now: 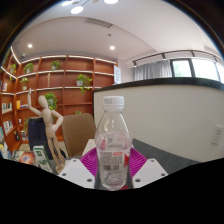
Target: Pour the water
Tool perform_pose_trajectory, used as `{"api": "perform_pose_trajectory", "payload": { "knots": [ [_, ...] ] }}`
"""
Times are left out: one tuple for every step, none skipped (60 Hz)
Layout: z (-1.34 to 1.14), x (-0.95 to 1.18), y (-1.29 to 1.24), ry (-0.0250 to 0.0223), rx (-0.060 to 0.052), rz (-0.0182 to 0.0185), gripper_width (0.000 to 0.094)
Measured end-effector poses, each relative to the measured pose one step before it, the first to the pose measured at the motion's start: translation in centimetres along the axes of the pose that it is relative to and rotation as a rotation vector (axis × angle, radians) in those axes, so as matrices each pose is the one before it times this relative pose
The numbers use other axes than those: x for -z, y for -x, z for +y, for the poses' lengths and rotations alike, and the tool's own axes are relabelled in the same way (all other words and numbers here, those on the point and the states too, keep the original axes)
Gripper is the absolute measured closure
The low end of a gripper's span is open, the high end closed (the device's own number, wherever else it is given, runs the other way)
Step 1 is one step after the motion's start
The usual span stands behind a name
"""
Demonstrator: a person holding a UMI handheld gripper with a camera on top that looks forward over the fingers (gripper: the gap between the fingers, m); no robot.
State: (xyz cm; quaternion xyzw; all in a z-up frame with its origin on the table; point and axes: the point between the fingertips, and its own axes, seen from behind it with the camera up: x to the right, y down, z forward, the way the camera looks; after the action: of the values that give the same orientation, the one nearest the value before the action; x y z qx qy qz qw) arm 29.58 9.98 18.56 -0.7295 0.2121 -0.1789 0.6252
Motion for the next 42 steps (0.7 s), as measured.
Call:
{"api": "perform_pose_trajectory", "payload": {
  "knots": [
    [1.260,-0.513,-0.406,0.00128,0.0024,0.00490,0.0530],
    [0.283,-0.383,-0.207,0.00899,-0.0001,0.00300,0.0531],
    [0.079,-0.245,-0.206,0.00706,-0.0005,0.00372,0.0531],
    [0.371,-0.380,-0.185,0.00802,-0.0017,0.00298,0.0531],
    [0.327,-0.326,-0.108,0.00634,-0.0008,0.00243,0.0530],
    [0.289,-0.287,-0.137,0.00556,0.0009,0.00206,0.0531],
    [0.371,-0.236,-0.158,0.00669,0.0019,0.00232,0.0531],
    [0.462,-0.239,-0.192,0.00861,0.0020,0.00266,0.0531],
    [0.461,-0.246,-0.172,0.00848,0.0019,0.00195,0.0531],
    [0.982,-0.470,-0.122,0.00478,0.0016,-0.00018,0.0531],
    [0.431,-0.079,-0.127,0.00659,0.0012,-0.00118,0.0530],
    [0.379,-0.145,-0.027,0.00559,0.0001,-0.00240,0.0531],
    [0.362,-0.126,-0.060,0.00448,-0.0030,-0.00239,0.0532],
    [0.344,-0.132,-0.011,0.00381,-0.0057,-0.00190,0.0530],
    [0.349,-0.100,-0.007,0.00450,-0.0071,-0.00252,0.0531],
    [0.352,-0.105,0.074,0.00440,-0.0071,-0.00397,0.0529],
    [0.374,-0.097,0.076,0.00460,-0.0063,-0.00495,0.0530],
    [0.323,-0.150,0.134,0.00641,-0.0033,-0.00337,0.0530],
    [0.225,0.115,0.005,-0.00773,-0.0050,-0.00518,0.0522],
    [-0.233,-0.049,0.073,-0.01273,-0.0019,0.00046,0.0521],
    [0.091,-0.070,0.009,-0.00043,-0.0021,0.00361,0.0522],
    [0.188,0.092,0.030,0.00582,-0.0044,-0.00212,0.0521],
    [-0.099,0.057,0.037,-0.00456,-0.0016,-0.00298,0.0521],
    [0.016,0.047,-0.044,-0.00059,0.0039,0.00167,0.0522],
    [0.028,0.033,0.005,0.00107,0.0019,-0.00070,0.0522],
    [-0.004,0.038,0.025,-0.00050,-0.0005,-0.00200,0.0518],
    [-0.058,0.272,-0.246,-0.00330,0.0021,-0.00057,0.0501],
    [0.010,-0.062,0.072,0.00044,0.0033,0.00115,0.0503],
    [0.032,-0.090,0.105,0.00150,0.0015,0.00019,0.0502],
    [0.041,-0.058,0.039,0.00149,0.0007,0.00152,0.0488],
    [0.001,-0.023,0.015,0.00033,0.0016,0.00131,0.0485],
    [0.000,-0.033,0.069,0.00120,0.0018,-0.00040,0.0483],
    [0.011,-0.044,0.046,0.00134,0.0026,0.00039,0.0465],
    [0.010,-0.038,0.024,-0.00030,0.0030,0.00029,0.0456],
    [0.056,-0.007,0.018,0.00210,0.0011,0.00068,0.0445],
    [-0.041,0.200,-0.141,0.00127,-0.0001,0.00045,0.0426],
    [0.022,0.022,0.008,0.00103,-0.0011,0.00078,0.0417],
    [0.036,0.036,-0.002,0.00190,-0.0011,0.00081,0.0409],
    [0.021,0.069,0.003,0.00213,-0.0010,-0.00079,0.0395],
    [0.025,0.067,0.039,0.00230,0.0001,-0.00212,0.0381],
    [0.050,0.100,0.055,0.00406,0.0012,-0.00300,0.0374],
    [0.166,0.098,0.030,0.00774,0.0020,-0.00247,0.0371]
  ]
}}
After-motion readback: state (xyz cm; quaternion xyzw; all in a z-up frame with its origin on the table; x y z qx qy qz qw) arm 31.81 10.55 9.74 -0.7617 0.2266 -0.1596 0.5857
